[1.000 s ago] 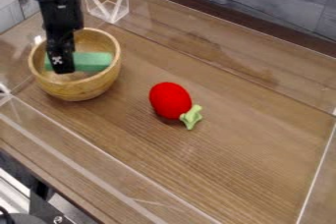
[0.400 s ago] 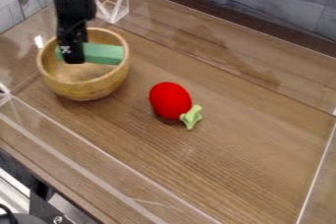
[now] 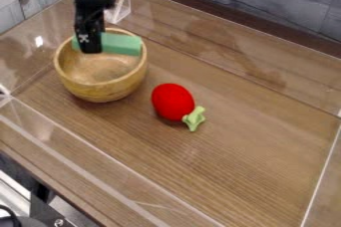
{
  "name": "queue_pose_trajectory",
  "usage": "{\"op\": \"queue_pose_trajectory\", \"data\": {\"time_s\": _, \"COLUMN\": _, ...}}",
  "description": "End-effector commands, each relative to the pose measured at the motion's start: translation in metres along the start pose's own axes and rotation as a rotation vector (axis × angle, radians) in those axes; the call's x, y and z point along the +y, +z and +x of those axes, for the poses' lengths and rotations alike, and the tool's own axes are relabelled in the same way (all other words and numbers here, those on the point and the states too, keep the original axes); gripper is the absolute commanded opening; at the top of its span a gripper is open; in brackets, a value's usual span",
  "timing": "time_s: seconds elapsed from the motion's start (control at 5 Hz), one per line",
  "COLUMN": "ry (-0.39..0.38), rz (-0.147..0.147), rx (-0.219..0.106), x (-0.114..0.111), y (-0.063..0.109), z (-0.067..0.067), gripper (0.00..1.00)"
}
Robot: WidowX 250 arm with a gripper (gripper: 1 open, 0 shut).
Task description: Remove the green stick from the brown bowl and put it on the table
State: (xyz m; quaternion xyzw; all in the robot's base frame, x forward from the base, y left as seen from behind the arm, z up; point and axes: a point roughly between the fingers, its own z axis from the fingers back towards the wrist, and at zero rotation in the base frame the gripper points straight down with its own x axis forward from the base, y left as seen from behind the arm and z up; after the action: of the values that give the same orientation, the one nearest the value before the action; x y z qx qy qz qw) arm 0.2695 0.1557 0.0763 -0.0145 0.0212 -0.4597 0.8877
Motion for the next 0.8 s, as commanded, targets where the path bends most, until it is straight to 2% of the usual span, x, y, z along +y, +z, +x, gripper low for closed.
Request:
{"op": "queue_pose_trajectory", "data": {"time_s": 0.0, "ry": 0.010, "rz": 0.062, "rx": -0.006, "x": 0.021, "y": 0.019, "z": -0.005, "gripper": 0.00}}
{"op": "queue_pose_trajectory", "data": {"time_s": 0.4, "ry": 0.031, "rz": 0.056, "rx": -0.007, "x": 0.005, "y": 0.023, "z": 0.006, "gripper": 0.00}}
{"op": "queue_pose_trajectory", "data": {"time_s": 0.6, "ry": 0.073, "rz": 0.053, "rx": -0.009, "x": 0.005, "y": 0.015, "z": 0.012, "gripper": 0.00}}
